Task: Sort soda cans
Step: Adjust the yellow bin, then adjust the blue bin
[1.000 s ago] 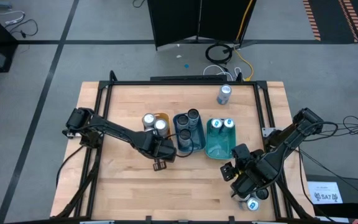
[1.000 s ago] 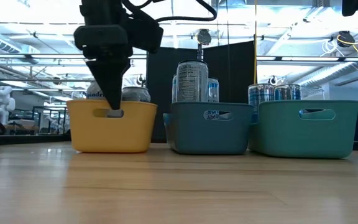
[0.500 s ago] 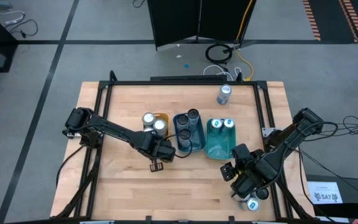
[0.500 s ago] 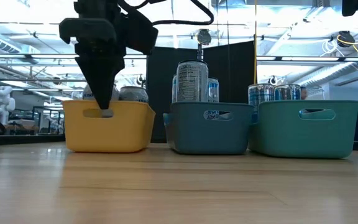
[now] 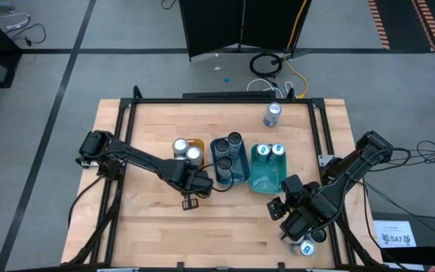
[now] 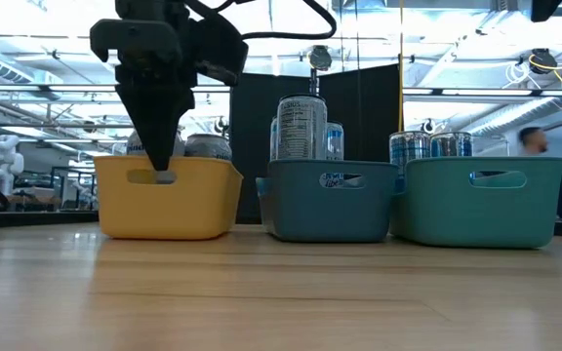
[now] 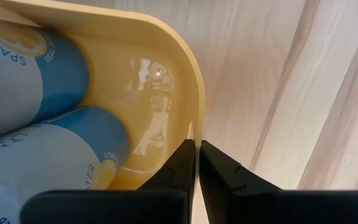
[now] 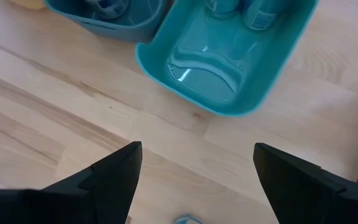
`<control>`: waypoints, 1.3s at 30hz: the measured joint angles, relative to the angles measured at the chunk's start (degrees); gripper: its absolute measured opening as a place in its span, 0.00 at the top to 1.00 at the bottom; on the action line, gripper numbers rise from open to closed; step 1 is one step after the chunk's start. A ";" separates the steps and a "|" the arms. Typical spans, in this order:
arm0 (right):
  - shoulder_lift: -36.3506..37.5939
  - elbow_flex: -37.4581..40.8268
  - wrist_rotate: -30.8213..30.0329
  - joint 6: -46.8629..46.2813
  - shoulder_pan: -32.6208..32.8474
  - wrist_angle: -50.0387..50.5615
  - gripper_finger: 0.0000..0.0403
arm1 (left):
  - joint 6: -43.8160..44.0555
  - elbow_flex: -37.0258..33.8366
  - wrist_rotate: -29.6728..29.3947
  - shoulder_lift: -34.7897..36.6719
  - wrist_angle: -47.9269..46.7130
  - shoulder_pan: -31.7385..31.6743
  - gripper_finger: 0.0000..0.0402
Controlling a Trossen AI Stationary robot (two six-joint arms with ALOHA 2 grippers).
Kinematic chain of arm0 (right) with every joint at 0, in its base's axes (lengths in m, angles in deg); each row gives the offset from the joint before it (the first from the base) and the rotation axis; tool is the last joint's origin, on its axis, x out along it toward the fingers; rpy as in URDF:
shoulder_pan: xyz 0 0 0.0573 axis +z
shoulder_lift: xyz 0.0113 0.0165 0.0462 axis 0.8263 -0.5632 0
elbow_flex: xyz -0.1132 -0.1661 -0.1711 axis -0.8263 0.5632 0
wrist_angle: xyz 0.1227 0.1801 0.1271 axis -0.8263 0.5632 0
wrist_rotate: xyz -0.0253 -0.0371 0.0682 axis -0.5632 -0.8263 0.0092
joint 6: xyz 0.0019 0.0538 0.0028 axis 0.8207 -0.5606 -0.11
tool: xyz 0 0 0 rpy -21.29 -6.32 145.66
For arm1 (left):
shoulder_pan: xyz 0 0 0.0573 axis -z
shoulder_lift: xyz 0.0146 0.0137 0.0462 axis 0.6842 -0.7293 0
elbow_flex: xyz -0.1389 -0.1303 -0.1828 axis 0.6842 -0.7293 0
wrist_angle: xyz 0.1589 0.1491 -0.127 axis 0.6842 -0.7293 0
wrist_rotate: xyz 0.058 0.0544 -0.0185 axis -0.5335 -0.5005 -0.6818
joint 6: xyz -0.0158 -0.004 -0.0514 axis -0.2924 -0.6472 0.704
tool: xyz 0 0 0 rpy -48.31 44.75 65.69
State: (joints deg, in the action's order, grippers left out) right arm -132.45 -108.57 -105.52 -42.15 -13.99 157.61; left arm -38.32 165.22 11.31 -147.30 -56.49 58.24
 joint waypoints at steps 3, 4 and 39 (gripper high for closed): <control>0.00 0.00 -1.09 0.00 0.00 -0.74 0.26 | 0.35 0.00 0.19 0.00 0.12 -0.03 0.90; 0.00 0.00 -1.10 0.00 0.00 -0.74 0.26 | 0.39 0.00 0.31 0.00 0.17 -0.04 0.88; -4.72 0.00 -10.61 62.80 -9.75 -26.04 0.40 | 8.34 0.15 0.12 19.13 -0.16 5.30 0.62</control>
State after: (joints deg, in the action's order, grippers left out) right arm -137.17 -108.57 -116.13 20.65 -23.74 131.57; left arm -29.98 165.37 11.44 -128.17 -56.65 63.54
